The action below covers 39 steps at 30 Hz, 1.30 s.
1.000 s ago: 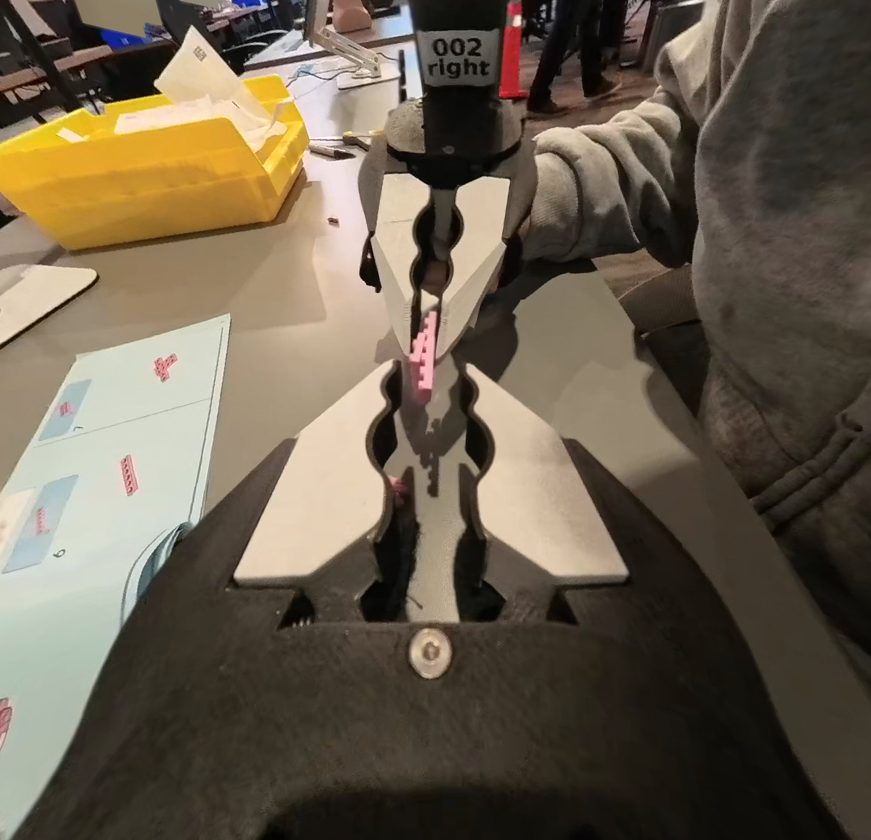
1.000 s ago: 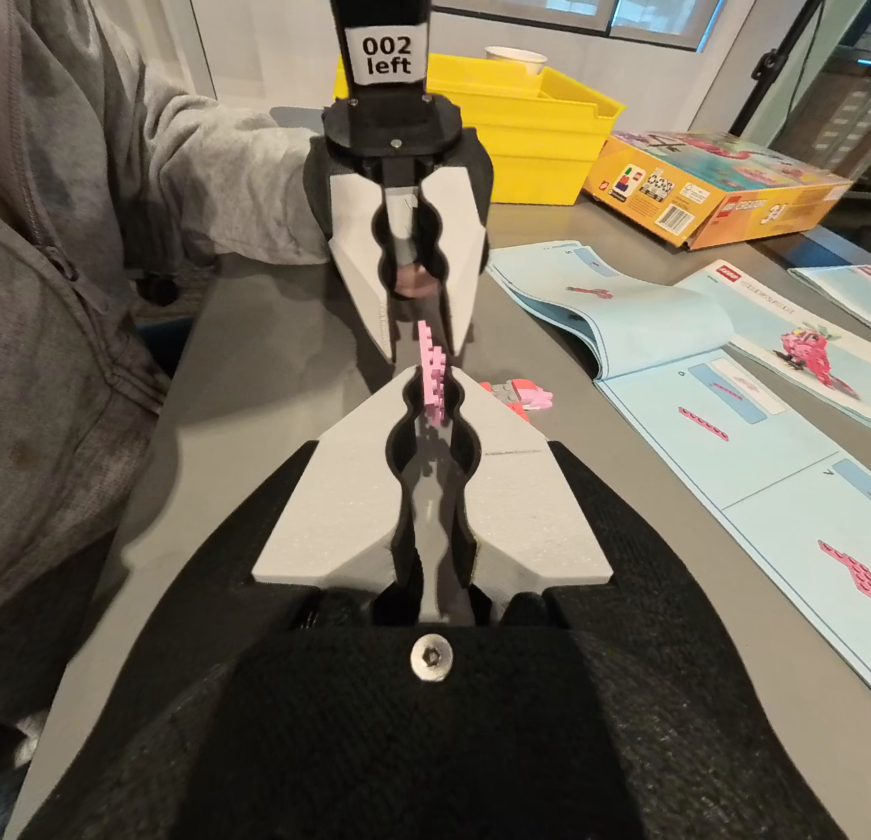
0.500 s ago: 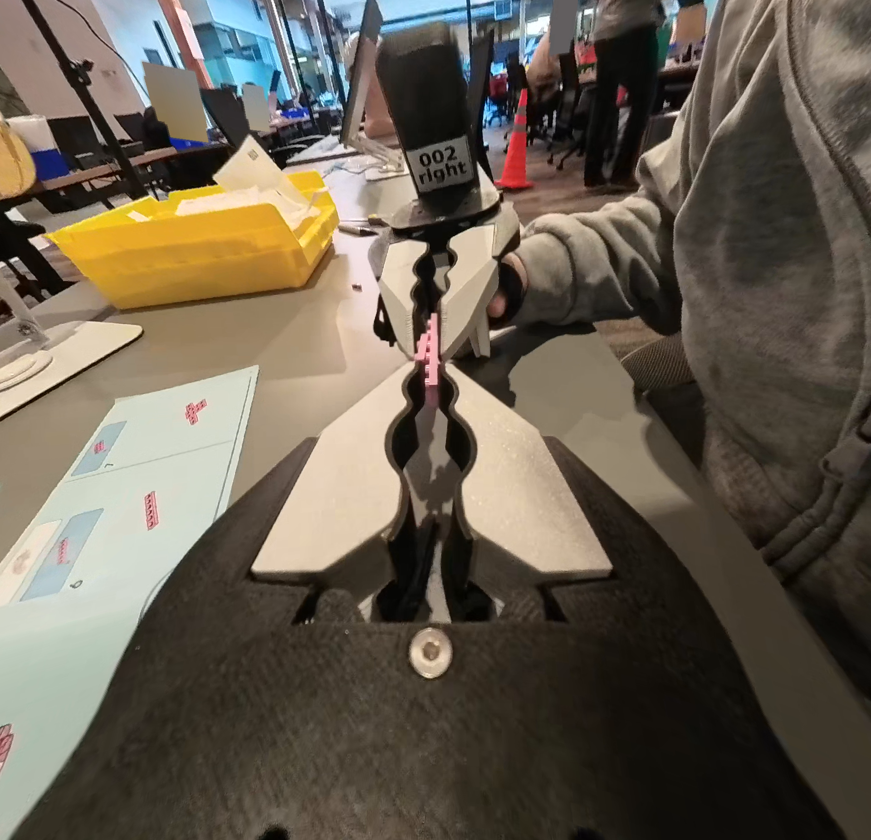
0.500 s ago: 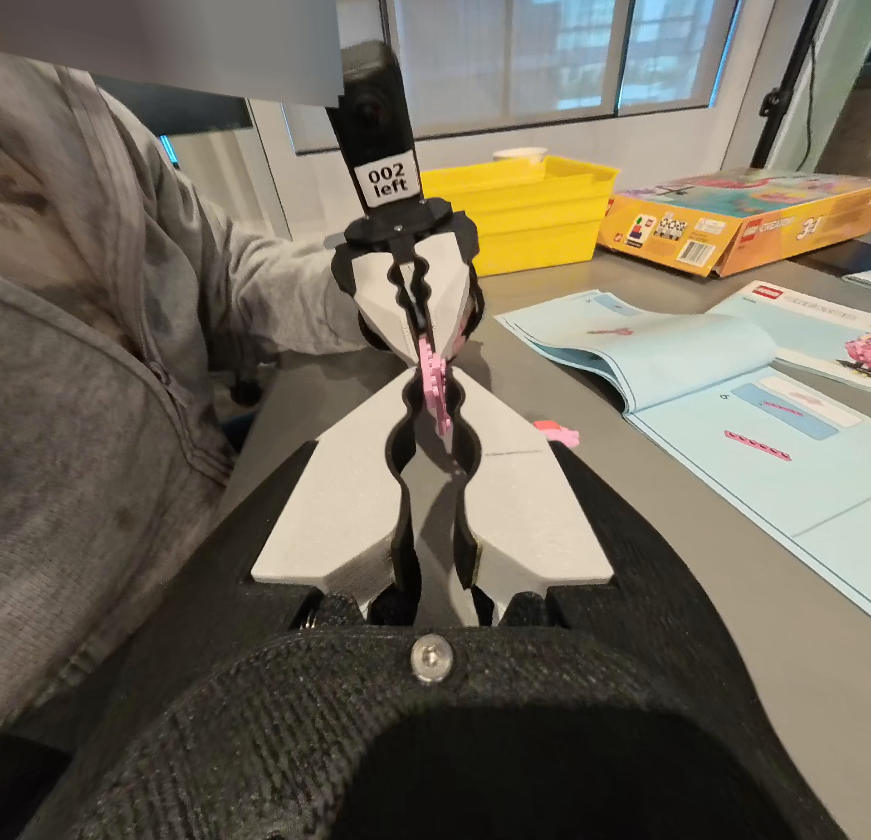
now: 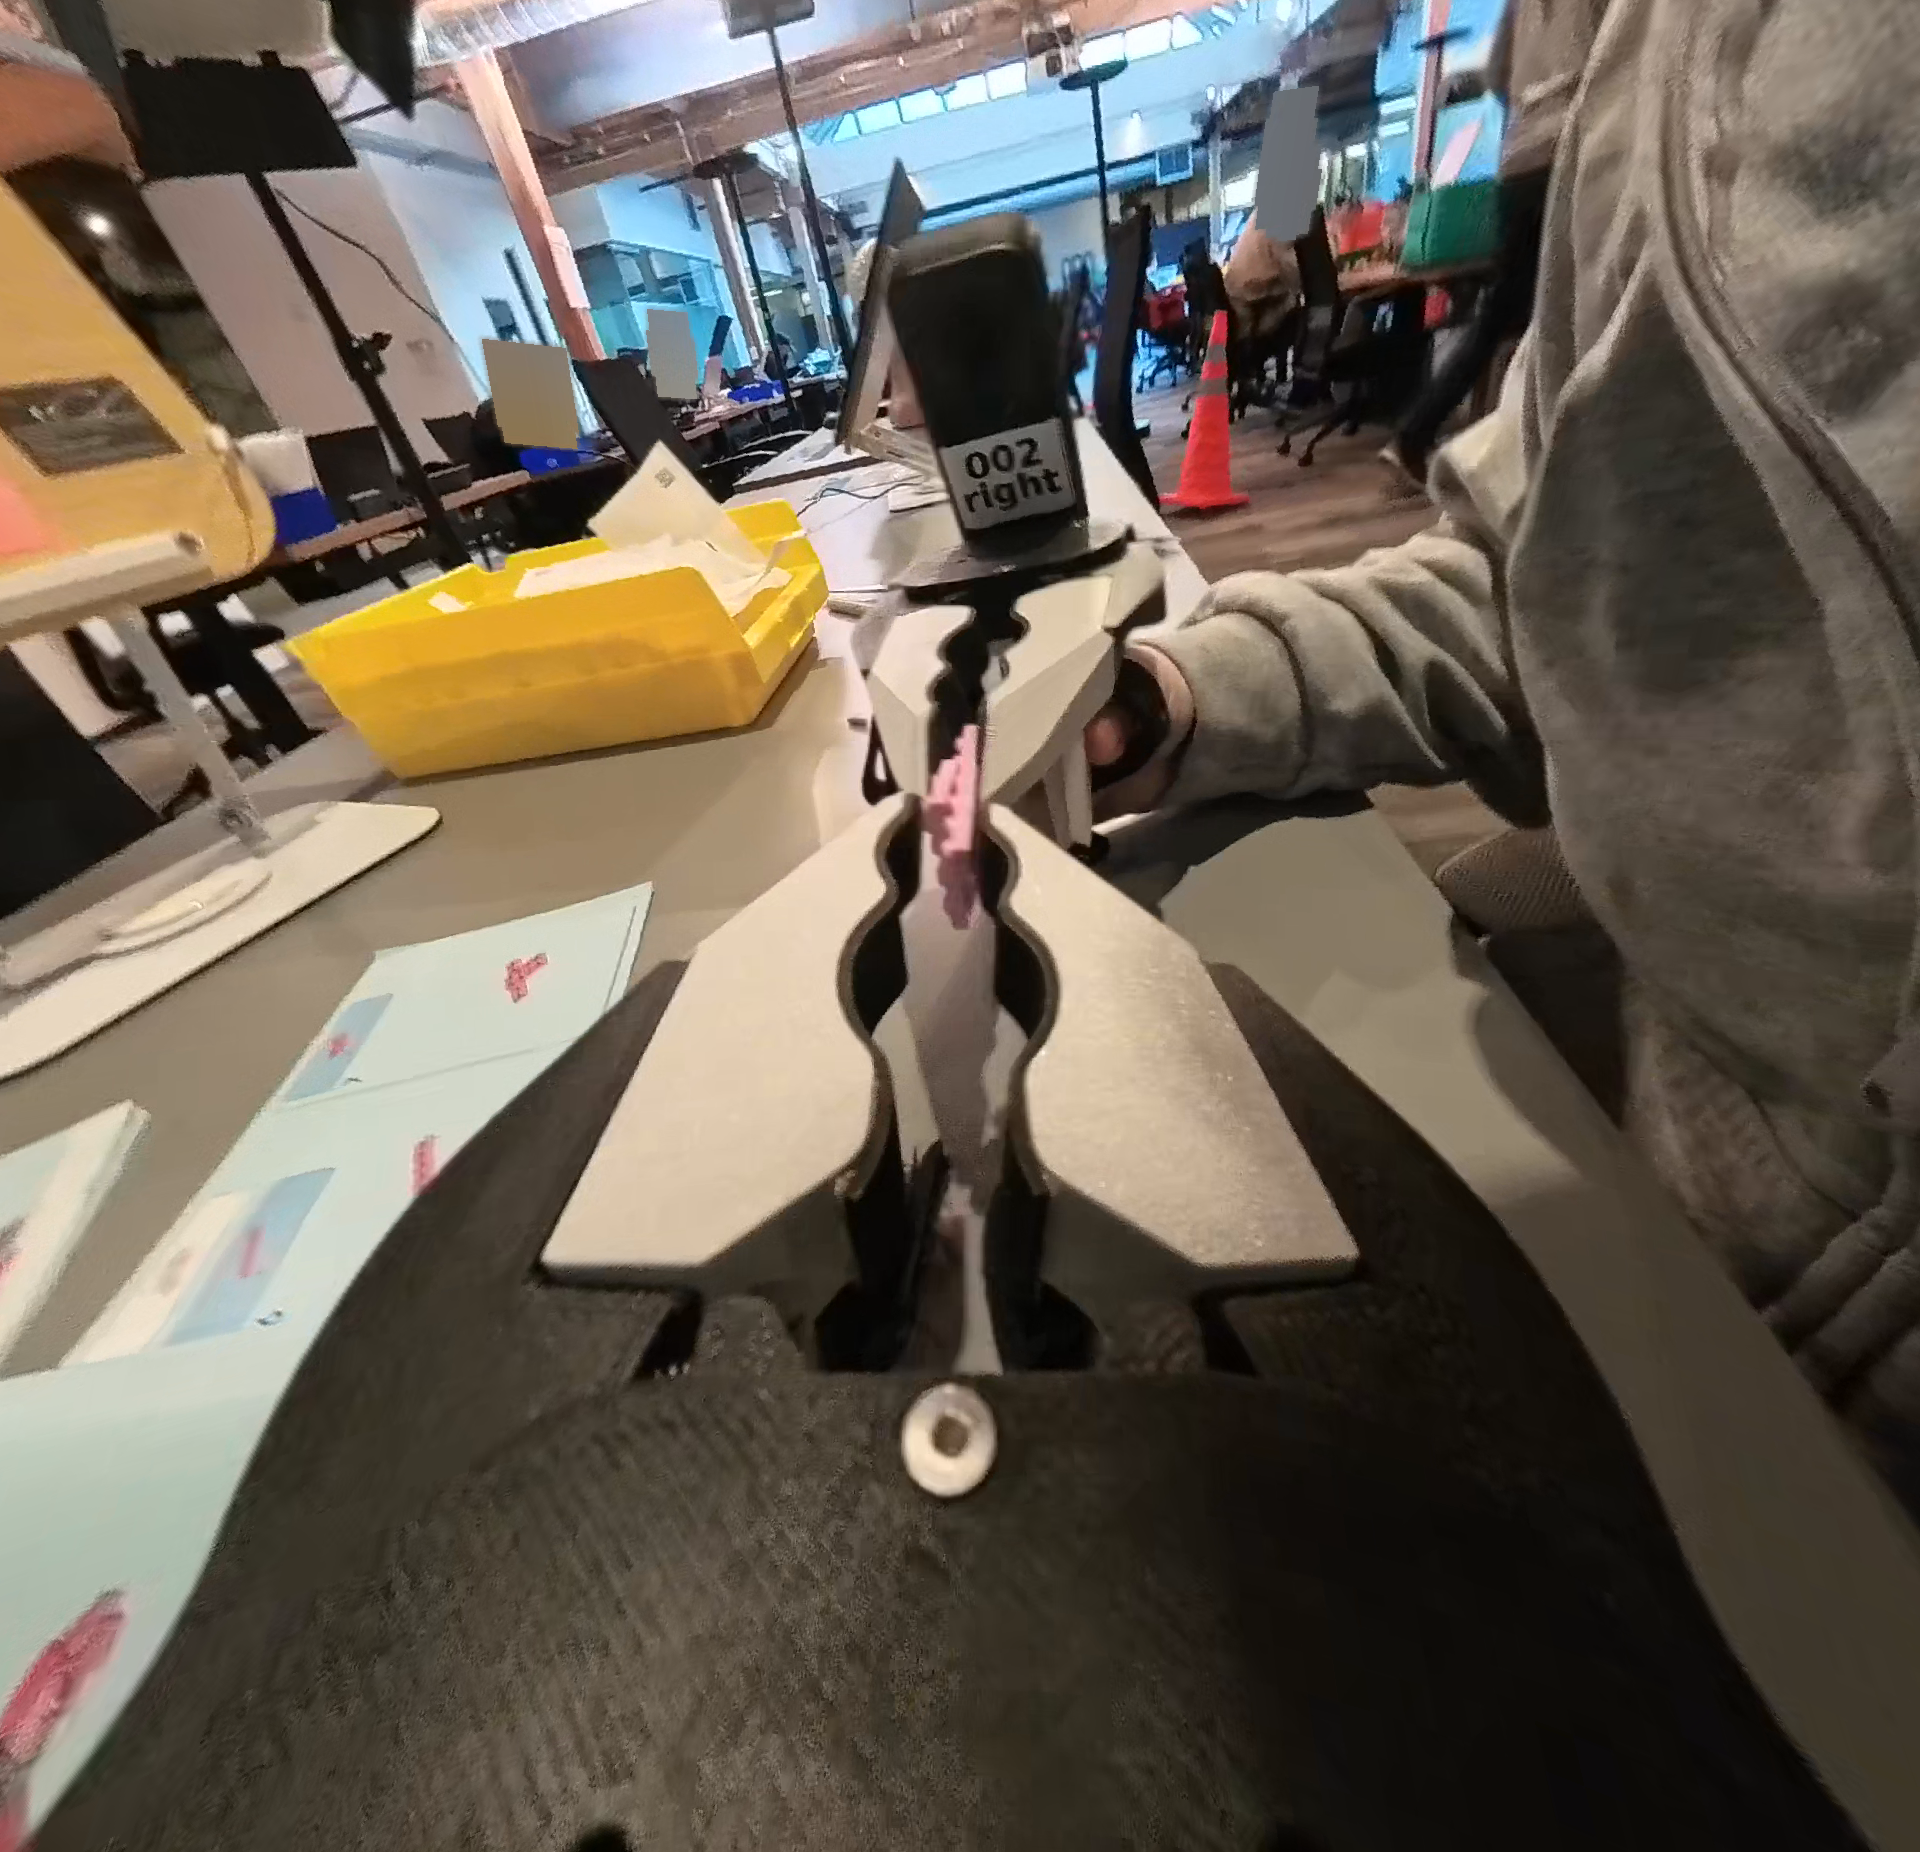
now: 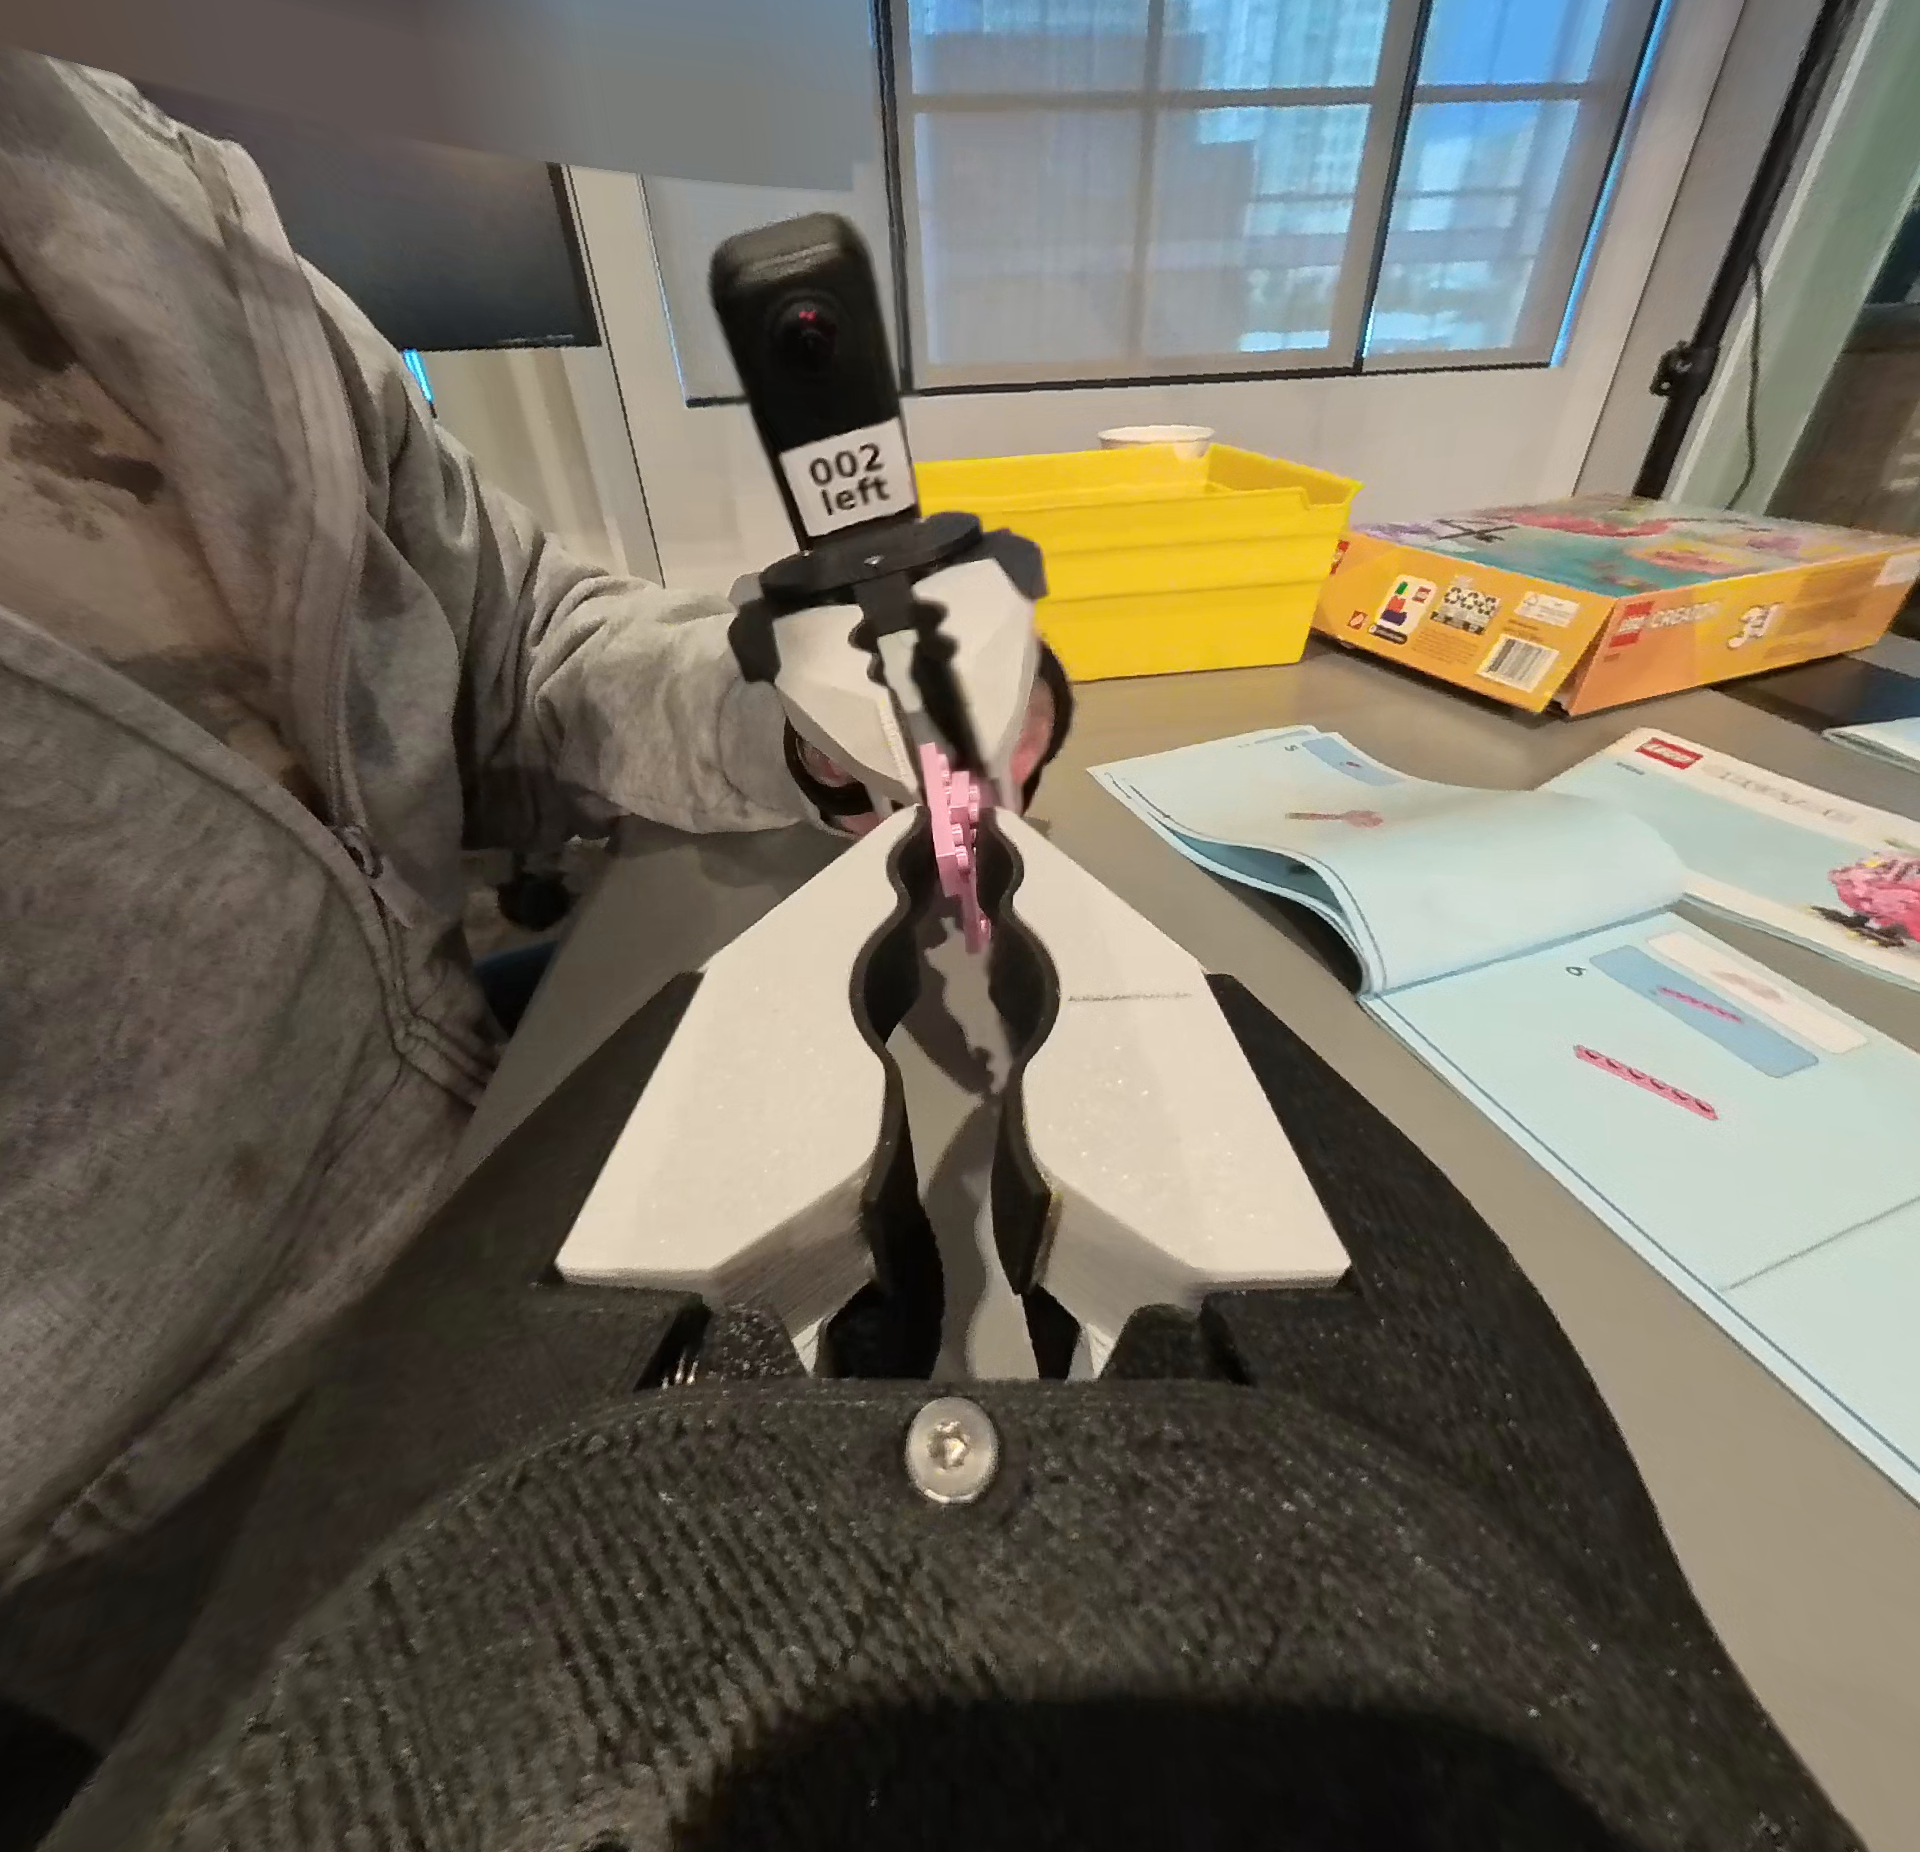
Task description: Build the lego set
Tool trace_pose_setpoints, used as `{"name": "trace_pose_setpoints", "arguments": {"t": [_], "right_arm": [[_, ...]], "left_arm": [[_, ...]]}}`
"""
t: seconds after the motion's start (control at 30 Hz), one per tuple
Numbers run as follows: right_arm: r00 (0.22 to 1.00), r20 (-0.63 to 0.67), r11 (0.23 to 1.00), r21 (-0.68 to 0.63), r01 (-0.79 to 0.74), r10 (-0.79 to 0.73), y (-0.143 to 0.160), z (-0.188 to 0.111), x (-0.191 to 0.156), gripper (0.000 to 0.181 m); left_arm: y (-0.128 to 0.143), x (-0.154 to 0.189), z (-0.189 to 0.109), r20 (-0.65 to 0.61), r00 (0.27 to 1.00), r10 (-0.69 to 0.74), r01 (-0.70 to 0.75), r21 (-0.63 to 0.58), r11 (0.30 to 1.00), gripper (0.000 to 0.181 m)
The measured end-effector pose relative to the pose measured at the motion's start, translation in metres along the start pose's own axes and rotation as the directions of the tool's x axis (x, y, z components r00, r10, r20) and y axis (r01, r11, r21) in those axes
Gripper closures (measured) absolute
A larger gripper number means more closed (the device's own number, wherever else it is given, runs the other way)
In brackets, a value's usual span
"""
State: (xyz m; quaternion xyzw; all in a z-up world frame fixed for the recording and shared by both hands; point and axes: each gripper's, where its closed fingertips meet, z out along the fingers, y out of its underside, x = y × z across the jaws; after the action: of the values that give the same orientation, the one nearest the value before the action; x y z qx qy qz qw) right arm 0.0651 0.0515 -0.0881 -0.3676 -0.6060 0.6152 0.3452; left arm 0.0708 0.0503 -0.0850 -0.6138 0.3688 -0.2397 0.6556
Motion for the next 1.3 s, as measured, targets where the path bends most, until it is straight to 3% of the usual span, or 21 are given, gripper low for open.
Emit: {"name": "trace_pose_setpoints", "arguments": {"t": [0.07, 0.23, 0.4, 0.67, 1.1, 1.2, 1.23, 1.3], "right_arm": [[1.0, 0.013, 0.999, -0.032, 0.017, -0.017, 0.006, 0.006, -0.004, 0.175], [1.0, 0.015, 1.0, -0.025, -0.001, 0.001, 0.007, 0.006, -0.003, 0.176], [0.999, 0.033, 1.0, -0.004, -0.01, 0.01, 0.004, 0.005, -0.006, 0.176], [0.999, 0.027, 1.0, -0.012, 0.019, -0.019, 0.006, 0.005, -0.005, 0.176], [0.99, -0.049, 0.988, -0.081, 0.13, -0.134, 0.011, 0.001, 0.002, 0.176], [0.933, -0.113, 0.937, -0.116, 0.33, -0.343, 0.008, 0.0, 0.003, 0.176], [0.888, -0.158, 0.9, -0.139, 0.412, -0.431, 0.005, -0.001, 0.006, 0.176], [0.761, -0.259, 0.804, -0.221, 0.553, -0.595, -0.001, -0.006, 0.016, 0.176]], "left_arm": [[0.001, 0.0, 0.001, -0.011, 0.999, -0.035, 0.035, -0.004, 0.999, 0.157], [0.002, 0.005, 0.001, -0.027, 1.0, 0.009, -0.009, -0.023, 1.0, 0.174], [0.01, 0.009, -0.001, -0.066, 0.998, -0.001, -0.003, -0.065, 0.998, 0.165], [0.013, 0.006, 0.0, -0.07, 0.997, -0.023, 0.016, -0.091, 0.996, 0.175], [0.021, 0.002, 0.005, -0.025, 1.0, -0.016, 0.013, -0.132, 0.991, 0.176], [0.021, -0.002, 0.004, -0.019, 0.998, -0.057, 0.054, -0.131, 0.99, 0.167], [0.022, -0.004, 0.002, -0.005, 0.999, -0.053, 0.052, -0.143, 0.988, 0.151], [0.025, -0.009, -0.001, -0.003, 0.989, -0.15, 0.148, -0.154, 0.977, 0.135]]}}
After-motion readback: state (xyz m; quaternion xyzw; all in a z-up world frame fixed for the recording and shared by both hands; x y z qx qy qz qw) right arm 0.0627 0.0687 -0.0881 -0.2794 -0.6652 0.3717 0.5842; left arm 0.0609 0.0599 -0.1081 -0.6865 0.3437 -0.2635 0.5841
